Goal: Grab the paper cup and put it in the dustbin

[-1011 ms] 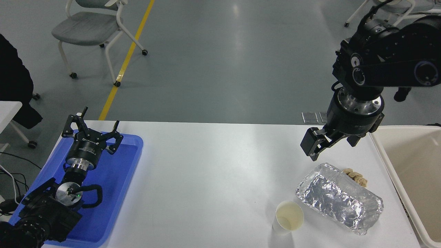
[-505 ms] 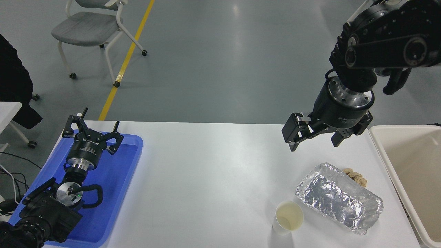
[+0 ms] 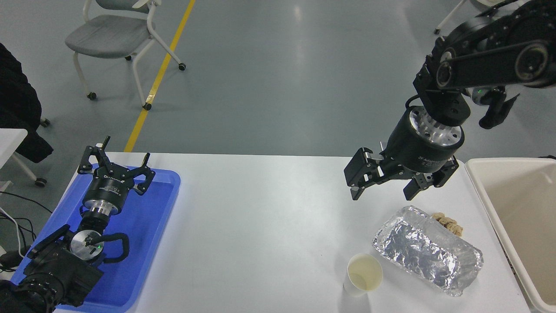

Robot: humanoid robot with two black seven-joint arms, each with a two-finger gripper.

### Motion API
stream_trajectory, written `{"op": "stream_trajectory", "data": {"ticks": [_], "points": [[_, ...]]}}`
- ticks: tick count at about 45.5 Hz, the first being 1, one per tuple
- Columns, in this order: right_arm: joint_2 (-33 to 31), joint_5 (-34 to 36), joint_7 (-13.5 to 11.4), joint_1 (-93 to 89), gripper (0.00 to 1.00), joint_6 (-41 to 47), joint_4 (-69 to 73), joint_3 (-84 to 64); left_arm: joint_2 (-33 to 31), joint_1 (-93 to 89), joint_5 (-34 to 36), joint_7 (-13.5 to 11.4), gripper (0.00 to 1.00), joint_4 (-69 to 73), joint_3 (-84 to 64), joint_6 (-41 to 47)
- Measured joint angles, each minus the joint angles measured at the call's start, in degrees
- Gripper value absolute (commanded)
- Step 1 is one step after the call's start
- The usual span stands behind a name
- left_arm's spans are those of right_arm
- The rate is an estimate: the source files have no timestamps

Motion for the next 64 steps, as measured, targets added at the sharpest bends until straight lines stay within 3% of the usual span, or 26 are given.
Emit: {"op": "stream_trajectory", "data": {"ticks": [39,48,53,59,64], "points": [[-10.68,-26.61,-0.01,-37.74,1.00,-13.50,-11.21,15.54,0.03,-0.08,0.07,0.10,1.00,-0.03,0.07,0.00],[-11.07,-29.66,0.00,-44.73,0.94,-14.86,-15.17,18.69,0.02,-0.09,0.06,0.09,1.00,-0.04,0.07,0.00],[-10.96,-31.21,-0.01,-48.13,0.79,-15.62,-17.35,20.16,-0.01,-0.09,0.06,0.09,1.00,-0.05,0.07,0.00],[-10.58,-32.34,0.04,-50.94,0.37,-16.27,-19.21,21.32,-0.03,-0.09,0.07,0.09,1.00,-0.06,0.07,0.00],[-10.44,-32.97,0.14,-52.22,0.18,-16.37,-20.07,21.76,-0.03,-0.11,0.07,0.09,1.00,-0.06,0.07,0.00]]}}
